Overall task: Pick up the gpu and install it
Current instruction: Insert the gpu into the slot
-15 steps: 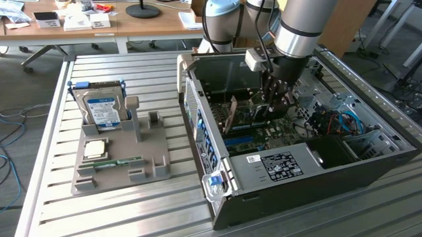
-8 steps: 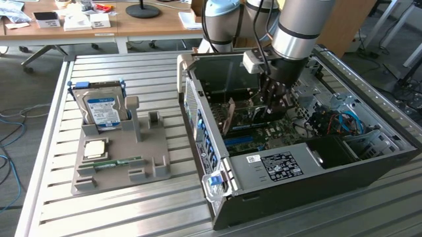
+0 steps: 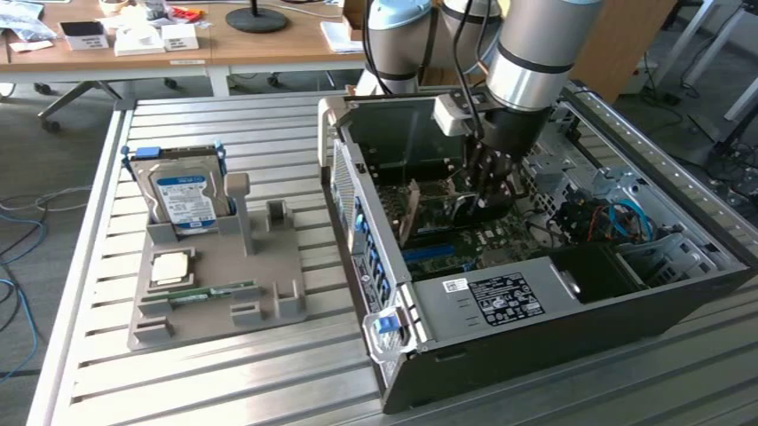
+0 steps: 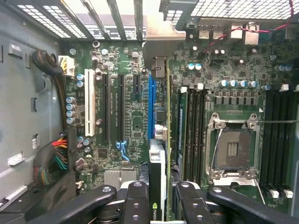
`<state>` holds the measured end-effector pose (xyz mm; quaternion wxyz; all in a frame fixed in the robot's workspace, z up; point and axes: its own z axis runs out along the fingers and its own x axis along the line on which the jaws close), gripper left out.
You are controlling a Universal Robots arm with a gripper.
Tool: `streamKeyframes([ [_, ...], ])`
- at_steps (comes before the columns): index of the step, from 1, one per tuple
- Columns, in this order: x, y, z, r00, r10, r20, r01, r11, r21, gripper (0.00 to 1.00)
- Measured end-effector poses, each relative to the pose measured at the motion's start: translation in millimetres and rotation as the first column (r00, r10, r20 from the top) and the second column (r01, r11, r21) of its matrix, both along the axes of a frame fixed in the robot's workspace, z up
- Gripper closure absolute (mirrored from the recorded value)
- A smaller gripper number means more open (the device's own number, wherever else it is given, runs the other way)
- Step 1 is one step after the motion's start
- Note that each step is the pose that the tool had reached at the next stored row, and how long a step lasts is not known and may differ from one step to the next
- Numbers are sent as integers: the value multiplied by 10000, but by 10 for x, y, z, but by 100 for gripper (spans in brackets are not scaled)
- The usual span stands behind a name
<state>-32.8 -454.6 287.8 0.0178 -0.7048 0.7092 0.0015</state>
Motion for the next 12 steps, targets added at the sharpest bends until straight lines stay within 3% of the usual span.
streamKeyframes([
  [12,-21,-8,-7,10000,-1,0,1,10000,-1,73],
])
